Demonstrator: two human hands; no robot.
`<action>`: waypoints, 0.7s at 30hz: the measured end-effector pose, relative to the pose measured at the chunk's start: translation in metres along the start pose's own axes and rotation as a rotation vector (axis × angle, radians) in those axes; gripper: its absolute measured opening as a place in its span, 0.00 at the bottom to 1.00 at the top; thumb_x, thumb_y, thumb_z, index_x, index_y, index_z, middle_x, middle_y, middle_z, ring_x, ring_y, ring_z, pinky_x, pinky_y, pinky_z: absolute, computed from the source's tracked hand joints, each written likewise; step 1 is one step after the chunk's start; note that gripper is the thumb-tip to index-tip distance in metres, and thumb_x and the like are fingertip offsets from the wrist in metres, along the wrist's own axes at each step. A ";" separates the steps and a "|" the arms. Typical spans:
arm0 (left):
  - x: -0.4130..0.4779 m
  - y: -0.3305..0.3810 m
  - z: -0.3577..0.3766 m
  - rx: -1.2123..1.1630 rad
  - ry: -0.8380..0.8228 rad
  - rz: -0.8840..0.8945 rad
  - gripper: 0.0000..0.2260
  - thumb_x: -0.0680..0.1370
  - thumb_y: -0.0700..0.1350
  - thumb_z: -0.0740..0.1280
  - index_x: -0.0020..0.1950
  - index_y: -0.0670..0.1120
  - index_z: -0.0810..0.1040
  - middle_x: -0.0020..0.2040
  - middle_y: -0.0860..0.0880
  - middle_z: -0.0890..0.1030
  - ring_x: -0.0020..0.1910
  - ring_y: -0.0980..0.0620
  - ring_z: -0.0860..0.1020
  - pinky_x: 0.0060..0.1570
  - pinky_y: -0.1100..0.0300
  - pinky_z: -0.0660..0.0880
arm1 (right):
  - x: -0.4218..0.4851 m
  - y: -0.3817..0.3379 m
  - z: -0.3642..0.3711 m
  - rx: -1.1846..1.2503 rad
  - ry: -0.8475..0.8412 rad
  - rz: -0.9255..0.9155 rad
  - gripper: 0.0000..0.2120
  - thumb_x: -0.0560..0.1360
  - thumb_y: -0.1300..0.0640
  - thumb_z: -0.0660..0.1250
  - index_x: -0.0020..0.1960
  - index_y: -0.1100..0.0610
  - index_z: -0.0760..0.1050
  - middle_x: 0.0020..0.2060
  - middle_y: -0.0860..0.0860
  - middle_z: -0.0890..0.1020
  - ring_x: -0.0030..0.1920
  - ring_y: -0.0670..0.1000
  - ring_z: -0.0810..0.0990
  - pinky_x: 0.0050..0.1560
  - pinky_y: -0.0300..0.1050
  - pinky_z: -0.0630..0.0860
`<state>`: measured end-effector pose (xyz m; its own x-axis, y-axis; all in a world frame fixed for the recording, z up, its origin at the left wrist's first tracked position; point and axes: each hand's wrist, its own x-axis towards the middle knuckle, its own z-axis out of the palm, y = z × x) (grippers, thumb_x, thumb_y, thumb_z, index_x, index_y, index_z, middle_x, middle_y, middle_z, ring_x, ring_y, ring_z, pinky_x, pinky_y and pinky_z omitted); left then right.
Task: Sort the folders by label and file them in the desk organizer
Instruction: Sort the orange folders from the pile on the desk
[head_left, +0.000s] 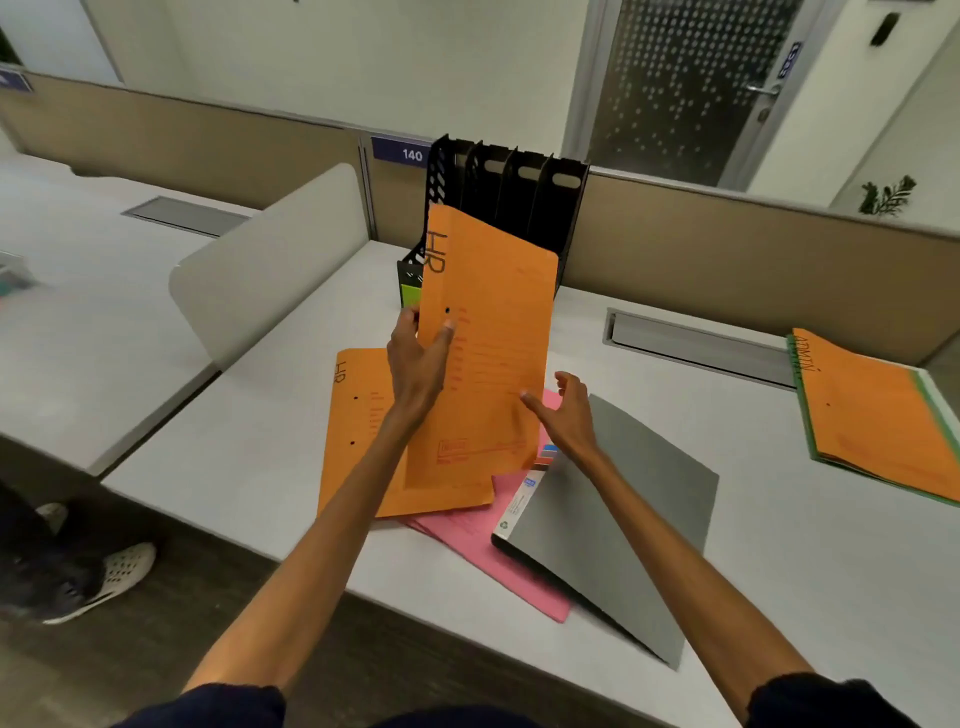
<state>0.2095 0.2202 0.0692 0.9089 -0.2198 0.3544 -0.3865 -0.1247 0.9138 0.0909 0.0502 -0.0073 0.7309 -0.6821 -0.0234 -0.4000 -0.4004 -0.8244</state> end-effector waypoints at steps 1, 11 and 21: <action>0.004 0.006 -0.002 -0.022 0.010 0.016 0.12 0.79 0.45 0.67 0.59 0.40 0.74 0.48 0.55 0.77 0.42 0.71 0.76 0.39 0.76 0.73 | 0.003 -0.003 -0.003 0.055 -0.023 0.017 0.38 0.73 0.42 0.70 0.75 0.58 0.60 0.71 0.56 0.67 0.68 0.56 0.70 0.68 0.55 0.70; 0.020 0.052 -0.003 -0.269 -0.276 0.023 0.16 0.79 0.48 0.67 0.65 0.50 0.68 0.56 0.56 0.79 0.54 0.56 0.81 0.50 0.58 0.81 | 0.017 -0.009 -0.032 0.517 -0.092 0.115 0.27 0.72 0.45 0.72 0.67 0.53 0.71 0.63 0.52 0.78 0.60 0.55 0.78 0.62 0.59 0.75; -0.009 0.046 0.040 -0.288 -0.380 -0.037 0.27 0.76 0.40 0.71 0.69 0.43 0.59 0.62 0.48 0.75 0.58 0.57 0.79 0.49 0.62 0.80 | 0.013 0.028 -0.078 0.570 0.071 0.099 0.19 0.71 0.51 0.75 0.59 0.54 0.75 0.55 0.51 0.82 0.54 0.52 0.81 0.57 0.51 0.78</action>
<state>0.1775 0.1776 0.0997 0.7788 -0.5653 0.2719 -0.2467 0.1226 0.9613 0.0459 -0.0176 0.0140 0.6587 -0.7465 -0.0945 -0.0893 0.0471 -0.9949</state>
